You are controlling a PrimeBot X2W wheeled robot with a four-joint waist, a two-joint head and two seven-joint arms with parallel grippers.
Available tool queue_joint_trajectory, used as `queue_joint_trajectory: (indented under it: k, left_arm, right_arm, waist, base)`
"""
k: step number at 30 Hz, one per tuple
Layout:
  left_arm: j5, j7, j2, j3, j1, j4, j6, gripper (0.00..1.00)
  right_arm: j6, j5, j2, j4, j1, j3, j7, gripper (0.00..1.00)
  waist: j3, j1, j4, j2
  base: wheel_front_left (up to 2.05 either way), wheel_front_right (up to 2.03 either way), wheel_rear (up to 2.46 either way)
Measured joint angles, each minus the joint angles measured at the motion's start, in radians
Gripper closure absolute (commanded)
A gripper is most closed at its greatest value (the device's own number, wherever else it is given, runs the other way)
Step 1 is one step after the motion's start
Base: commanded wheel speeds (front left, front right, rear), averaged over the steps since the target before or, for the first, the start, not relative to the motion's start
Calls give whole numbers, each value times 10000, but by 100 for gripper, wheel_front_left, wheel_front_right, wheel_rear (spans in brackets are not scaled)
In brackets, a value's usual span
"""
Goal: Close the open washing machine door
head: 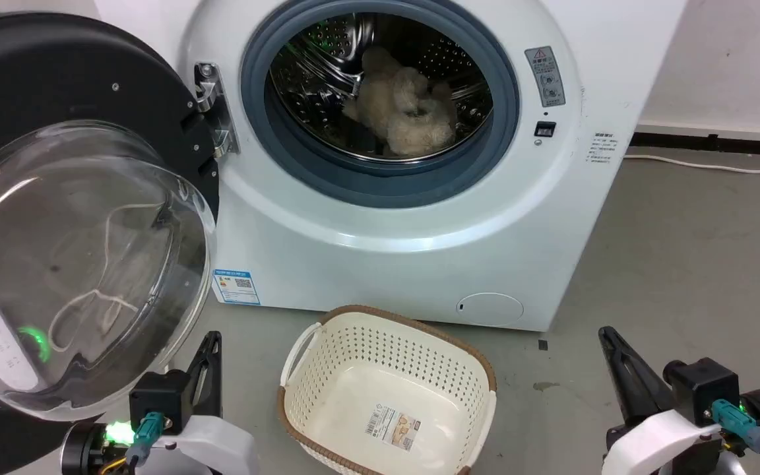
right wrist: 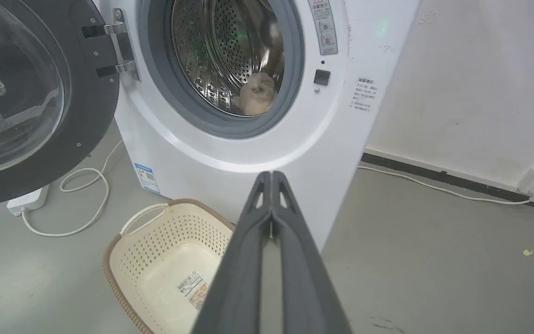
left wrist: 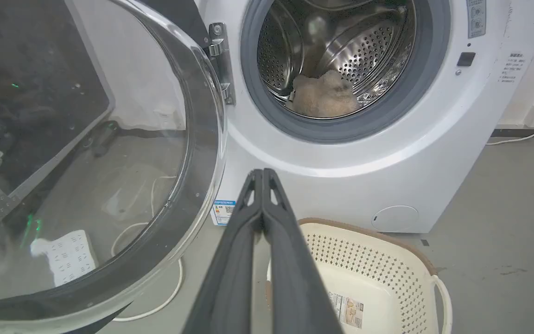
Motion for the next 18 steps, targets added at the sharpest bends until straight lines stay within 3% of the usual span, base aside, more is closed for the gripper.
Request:
queue_joint_trajectory:
  k: [18]
  left_arm:
    - [0, 0, -2, 12, 0, 0, 0, 100]
  right_arm:
    - [0, 0, 0, 0, 0, 2, 0, 100]
  waist:
    - [0, 0, 0, 0]
  base:
    - [0, 0, 0]
